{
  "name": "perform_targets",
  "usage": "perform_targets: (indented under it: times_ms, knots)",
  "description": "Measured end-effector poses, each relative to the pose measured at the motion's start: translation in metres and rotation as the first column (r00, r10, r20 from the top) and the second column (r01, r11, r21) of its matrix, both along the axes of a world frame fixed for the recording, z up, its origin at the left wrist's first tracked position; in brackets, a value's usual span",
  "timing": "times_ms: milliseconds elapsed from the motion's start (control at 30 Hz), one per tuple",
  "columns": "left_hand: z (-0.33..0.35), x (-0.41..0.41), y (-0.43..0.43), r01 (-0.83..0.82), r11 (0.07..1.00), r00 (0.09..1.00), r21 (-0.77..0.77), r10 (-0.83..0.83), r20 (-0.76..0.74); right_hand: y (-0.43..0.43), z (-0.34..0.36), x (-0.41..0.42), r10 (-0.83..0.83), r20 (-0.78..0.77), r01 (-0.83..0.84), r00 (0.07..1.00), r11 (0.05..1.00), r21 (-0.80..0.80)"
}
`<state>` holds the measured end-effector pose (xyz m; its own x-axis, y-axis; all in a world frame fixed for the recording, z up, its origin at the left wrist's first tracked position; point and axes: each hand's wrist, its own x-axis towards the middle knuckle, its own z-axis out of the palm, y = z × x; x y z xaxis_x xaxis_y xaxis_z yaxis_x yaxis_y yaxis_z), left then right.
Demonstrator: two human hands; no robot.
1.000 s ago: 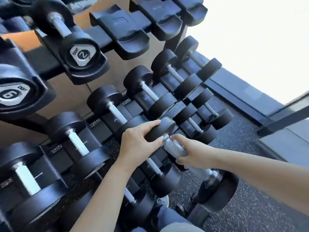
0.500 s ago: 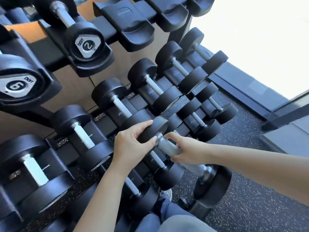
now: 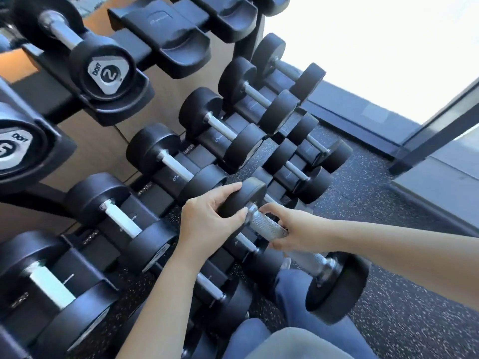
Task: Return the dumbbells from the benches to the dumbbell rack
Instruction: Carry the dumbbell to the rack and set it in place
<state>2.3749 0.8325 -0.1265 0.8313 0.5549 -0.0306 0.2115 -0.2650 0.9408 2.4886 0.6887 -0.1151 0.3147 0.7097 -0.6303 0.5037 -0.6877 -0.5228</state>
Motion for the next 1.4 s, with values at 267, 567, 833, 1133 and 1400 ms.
perform_targets:
  times_ms: [267,567,833,1133,1400]
  knots:
    - [-0.002,0.078,-0.031,0.061,0.997,0.998,0.048,-0.061,-0.008,-0.037,-0.016,0.071,-0.056,-0.026,0.058,0.998,0.996,0.065]
    - [-0.011,0.244,-0.07,0.045,0.995,0.997,0.093,-0.038,-0.07,-0.065,-0.032,0.24,0.016,-0.036,-0.015,0.999,0.999,0.039]
    - [-0.009,0.339,-0.082,-0.133,0.991,0.986,0.009,0.134,-0.095,-0.064,-0.022,0.354,0.133,-0.044,-0.133,0.99,0.991,0.0]
    - [-0.006,0.358,-0.065,-0.252,0.968,0.959,0.025,0.253,-0.127,-0.03,-0.022,0.384,0.199,-0.087,-0.202,0.976,0.979,-0.019]
    - [0.003,0.339,-0.013,-0.293,0.952,0.944,0.084,0.302,-0.131,0.028,-0.015,0.362,0.137,-0.114,-0.128,0.984,0.989,0.078]
